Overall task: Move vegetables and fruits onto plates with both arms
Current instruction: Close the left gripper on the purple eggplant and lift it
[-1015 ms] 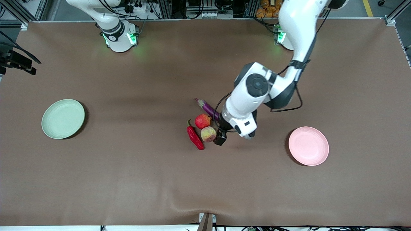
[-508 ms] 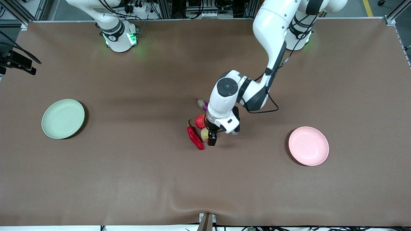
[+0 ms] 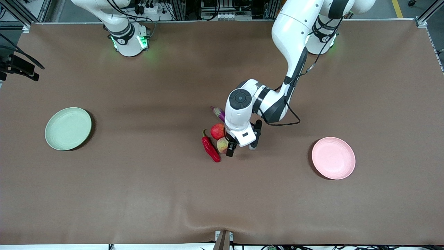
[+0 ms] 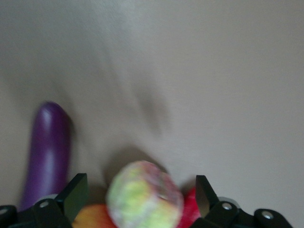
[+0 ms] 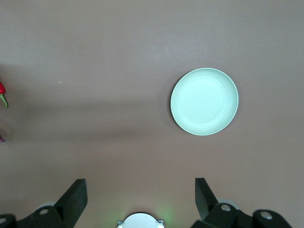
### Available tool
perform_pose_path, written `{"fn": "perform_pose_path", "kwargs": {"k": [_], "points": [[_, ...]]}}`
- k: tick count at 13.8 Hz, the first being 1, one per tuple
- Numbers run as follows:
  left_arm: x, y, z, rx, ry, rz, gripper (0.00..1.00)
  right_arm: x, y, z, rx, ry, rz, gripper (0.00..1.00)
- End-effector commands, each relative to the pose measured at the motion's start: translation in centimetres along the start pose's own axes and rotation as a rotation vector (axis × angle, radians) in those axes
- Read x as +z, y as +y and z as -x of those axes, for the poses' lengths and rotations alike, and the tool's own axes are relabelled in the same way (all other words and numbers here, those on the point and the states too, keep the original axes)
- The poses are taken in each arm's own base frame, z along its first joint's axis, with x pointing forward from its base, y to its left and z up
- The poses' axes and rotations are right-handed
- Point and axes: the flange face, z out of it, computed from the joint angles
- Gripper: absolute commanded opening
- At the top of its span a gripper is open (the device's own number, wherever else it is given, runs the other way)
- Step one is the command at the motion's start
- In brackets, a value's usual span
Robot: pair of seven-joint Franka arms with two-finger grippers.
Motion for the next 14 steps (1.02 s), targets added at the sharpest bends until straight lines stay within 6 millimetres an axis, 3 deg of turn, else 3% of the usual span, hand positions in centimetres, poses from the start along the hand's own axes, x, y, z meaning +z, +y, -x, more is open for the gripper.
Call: {"fn": "perform_pose_path", "kwargs": {"k": [1,5,14], "points": [[-0.3,-1.4,-0.8,0.143,-0.039,-0.138,1.00,-0.4,0.4,0.0,-0.004,-0.003,0.001,1.00],[0.5,-3.5,-2.2,0.145,-0.036,-0.238,1.00,-0.3,0.4,0.0,-0.004,-0.004,0.001,1.00],[3.6,-4.8,-1.9,0.097,-0.046,-0.222,1.00,-0.3,0.4,0.0,-0.004,-0.004,0.001,1.00]]}}
